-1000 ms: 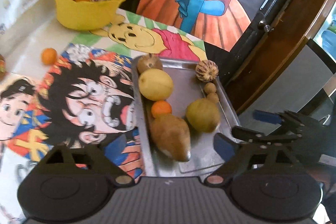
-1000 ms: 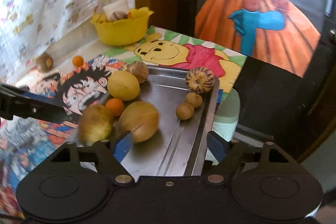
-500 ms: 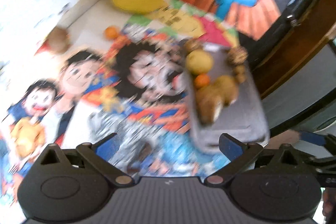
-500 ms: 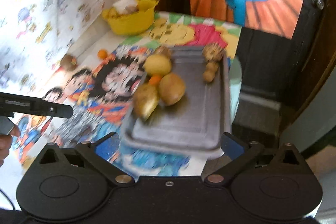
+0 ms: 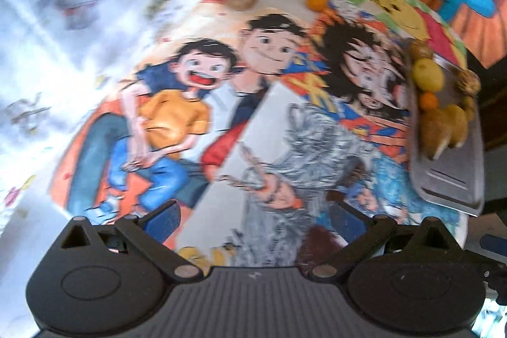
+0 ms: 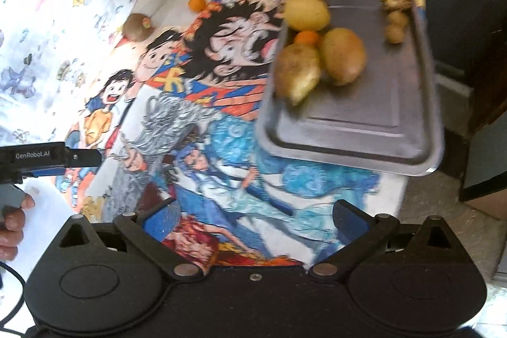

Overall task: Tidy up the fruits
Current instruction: 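Withdraw both tools from the tray, then move both tools toward the kiwi and small orange beside the tray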

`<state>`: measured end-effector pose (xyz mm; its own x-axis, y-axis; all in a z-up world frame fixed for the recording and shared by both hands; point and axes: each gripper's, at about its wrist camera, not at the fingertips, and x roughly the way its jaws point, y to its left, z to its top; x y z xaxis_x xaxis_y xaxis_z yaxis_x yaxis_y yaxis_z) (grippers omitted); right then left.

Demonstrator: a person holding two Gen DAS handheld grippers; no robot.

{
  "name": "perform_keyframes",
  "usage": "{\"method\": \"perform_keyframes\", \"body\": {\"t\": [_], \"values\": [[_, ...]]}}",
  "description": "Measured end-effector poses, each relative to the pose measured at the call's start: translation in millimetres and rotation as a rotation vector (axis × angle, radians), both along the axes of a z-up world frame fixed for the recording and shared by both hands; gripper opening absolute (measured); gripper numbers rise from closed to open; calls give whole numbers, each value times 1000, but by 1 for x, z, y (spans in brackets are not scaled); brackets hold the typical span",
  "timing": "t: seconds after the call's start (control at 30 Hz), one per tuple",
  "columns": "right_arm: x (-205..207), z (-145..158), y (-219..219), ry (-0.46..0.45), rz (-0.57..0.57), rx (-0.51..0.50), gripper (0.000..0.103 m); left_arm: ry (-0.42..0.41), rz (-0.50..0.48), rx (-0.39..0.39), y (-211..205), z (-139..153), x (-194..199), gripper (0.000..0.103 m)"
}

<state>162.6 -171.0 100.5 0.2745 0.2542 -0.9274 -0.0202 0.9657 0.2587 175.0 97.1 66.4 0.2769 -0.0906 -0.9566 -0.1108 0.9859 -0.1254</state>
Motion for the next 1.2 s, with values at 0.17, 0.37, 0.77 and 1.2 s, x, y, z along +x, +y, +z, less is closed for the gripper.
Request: {"method": "perform_keyframes", "body": {"t": [0.17,0.37,0.77,1.2], "values": [[22,1,21,-22,102,23,102,0,70,20,14,0,3,103],[58,18,40,-230,355,-83,102,-74,125,69,17,5,24,103],[162,6,38,-520,713,-219,102,-278,238,39,-2,-15,89,102],[244,-53,62,-629,885,-259,91,-470,256,41,-5,-52,157,102]]}}
